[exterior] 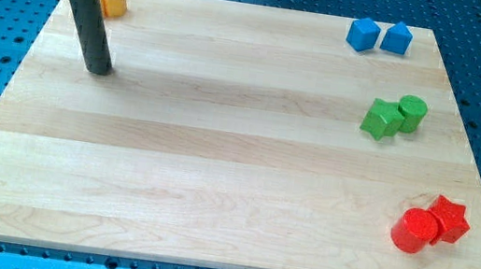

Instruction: Move the yellow heart bottom right to the yellow hexagon

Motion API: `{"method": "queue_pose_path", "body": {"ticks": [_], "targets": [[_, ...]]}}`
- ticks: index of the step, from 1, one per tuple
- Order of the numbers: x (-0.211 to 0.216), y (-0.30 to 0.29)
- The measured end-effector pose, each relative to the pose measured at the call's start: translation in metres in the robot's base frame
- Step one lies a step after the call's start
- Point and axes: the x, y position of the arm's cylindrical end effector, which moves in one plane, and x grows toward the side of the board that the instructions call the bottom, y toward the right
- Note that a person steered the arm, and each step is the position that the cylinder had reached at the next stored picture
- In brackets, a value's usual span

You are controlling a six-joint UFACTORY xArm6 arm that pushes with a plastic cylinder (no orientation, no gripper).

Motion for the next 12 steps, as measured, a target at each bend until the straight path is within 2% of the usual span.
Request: {"method": "queue_pose_path", "body": {"ticks": [8,9,10,11,12], "targets": [[0.001,-0.003],[0.001,0.039],[-0.019,0.112],[-0.027,0.114],[-0.057,0.09]]}}
